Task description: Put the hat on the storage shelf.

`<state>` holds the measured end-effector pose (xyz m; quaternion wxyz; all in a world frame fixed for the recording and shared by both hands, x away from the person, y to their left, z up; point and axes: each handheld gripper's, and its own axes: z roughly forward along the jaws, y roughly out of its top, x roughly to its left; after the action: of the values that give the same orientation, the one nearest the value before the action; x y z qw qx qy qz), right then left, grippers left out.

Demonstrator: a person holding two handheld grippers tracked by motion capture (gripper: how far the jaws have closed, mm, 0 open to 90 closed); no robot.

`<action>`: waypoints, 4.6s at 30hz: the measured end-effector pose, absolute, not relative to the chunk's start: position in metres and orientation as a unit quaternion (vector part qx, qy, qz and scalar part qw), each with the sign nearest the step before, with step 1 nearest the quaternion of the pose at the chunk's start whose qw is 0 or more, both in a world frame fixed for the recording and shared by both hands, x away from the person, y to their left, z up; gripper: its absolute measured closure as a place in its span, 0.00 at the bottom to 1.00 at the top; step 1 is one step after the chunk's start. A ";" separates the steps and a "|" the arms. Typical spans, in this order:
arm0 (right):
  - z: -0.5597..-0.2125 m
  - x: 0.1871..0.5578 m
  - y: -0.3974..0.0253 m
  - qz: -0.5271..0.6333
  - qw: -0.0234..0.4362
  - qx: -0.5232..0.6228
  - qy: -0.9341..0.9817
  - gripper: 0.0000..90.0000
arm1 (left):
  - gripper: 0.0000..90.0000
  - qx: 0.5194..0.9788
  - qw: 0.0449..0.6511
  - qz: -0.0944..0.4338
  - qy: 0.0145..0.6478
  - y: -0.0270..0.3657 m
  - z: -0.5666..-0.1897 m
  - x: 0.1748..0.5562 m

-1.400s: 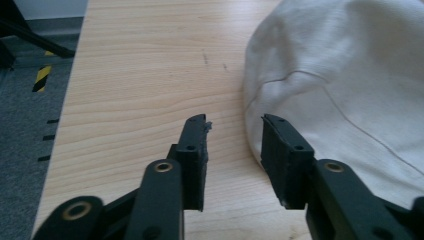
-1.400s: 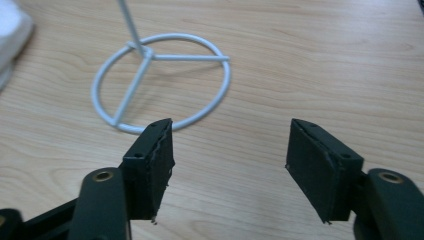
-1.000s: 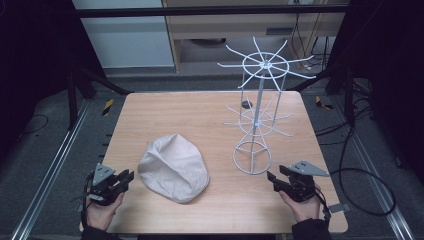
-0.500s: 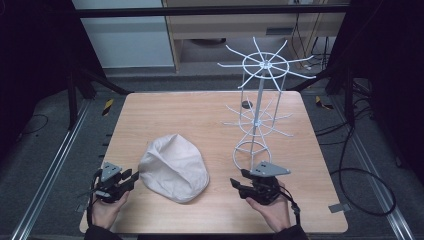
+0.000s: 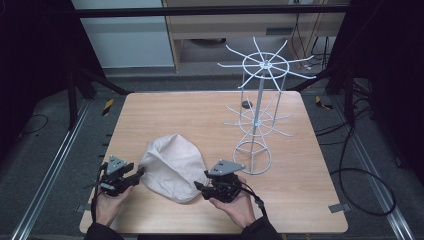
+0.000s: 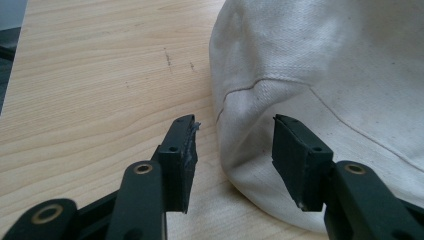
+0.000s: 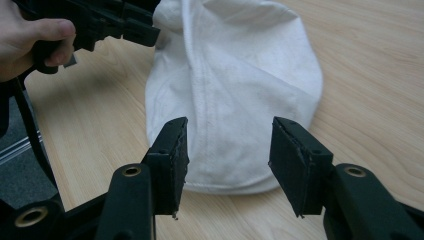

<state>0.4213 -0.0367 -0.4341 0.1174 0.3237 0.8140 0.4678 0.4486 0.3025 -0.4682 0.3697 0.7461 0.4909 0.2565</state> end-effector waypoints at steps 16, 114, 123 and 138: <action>-0.456 0.435 0.006 0.433 0.136 0.320 0.832 0.61 | 0.80 0.758 0.354 0.255 0.484 0.296 -0.472 0.464; -0.452 0.418 -0.131 0.465 0.213 0.406 0.757 0.44 | 0.52 0.729 0.443 0.243 0.463 0.272 -0.405 0.441; -0.455 0.421 -0.186 0.445 0.247 0.455 0.731 0.40 | 0.52 0.729 0.438 0.242 0.467 0.259 -0.395 0.439; -0.469 0.426 -0.225 0.396 0.281 0.489 0.725 0.36 | 0.50 0.742 0.407 0.239 0.476 0.234 -0.395 0.457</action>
<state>0.4260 -0.2255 -0.4686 0.2806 0.4887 0.7249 0.3961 0.4566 0.2342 -0.3946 0.4067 0.7423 0.4758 0.2391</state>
